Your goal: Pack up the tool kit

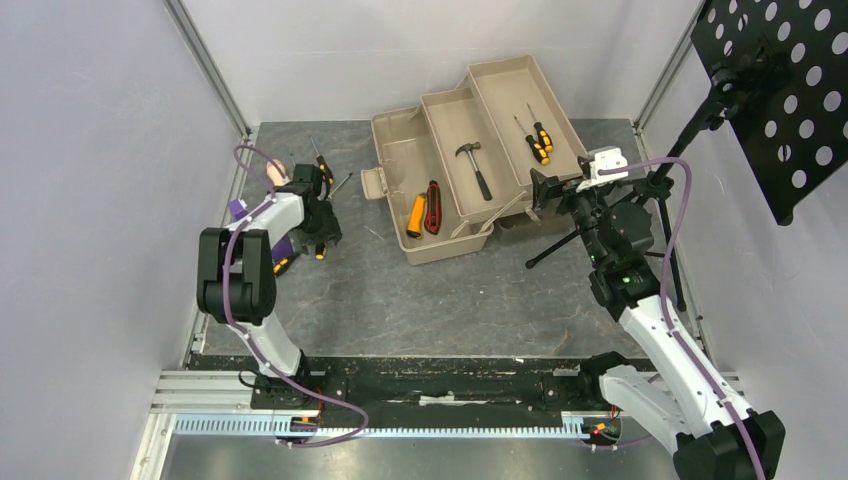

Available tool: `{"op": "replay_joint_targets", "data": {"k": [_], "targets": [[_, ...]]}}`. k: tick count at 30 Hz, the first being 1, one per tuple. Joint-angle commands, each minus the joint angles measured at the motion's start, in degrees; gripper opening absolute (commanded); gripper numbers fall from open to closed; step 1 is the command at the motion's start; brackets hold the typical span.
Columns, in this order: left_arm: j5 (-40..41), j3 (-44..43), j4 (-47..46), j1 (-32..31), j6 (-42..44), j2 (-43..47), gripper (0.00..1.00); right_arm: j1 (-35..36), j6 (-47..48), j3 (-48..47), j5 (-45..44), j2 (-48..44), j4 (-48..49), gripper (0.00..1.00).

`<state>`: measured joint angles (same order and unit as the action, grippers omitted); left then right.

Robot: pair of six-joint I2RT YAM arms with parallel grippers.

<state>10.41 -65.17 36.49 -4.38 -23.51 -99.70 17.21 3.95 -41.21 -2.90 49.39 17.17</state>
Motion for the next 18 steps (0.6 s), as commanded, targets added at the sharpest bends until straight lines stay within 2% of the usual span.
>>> {"op": "replay_joint_targets", "data": {"k": [1, 5, 13, 18], "targets": [[-4.95, -1.86, -1.77, 0.6, 2.25, -2.69, 0.73, -0.18, 0.42, 0.34, -0.93, -0.53, 2.69, 0.94], [-6.78, -1.96, -1.82, 0.6, 2.53, -4.55, 0.67, -0.16, 0.36, 0.52, -0.8, -0.48, 2.71, 0.94], [-10.15, -2.09, -0.74, -0.42, 2.81, -5.56, 0.49, -0.16, 0.27, 0.7, -0.61, -0.78, 2.89, 0.95], [-14.12, -0.48, -0.29, -1.15, 2.05, -2.66, 0.26, -0.21, -0.49, 0.61, -0.04, -0.81, 3.02, 0.95]]}}
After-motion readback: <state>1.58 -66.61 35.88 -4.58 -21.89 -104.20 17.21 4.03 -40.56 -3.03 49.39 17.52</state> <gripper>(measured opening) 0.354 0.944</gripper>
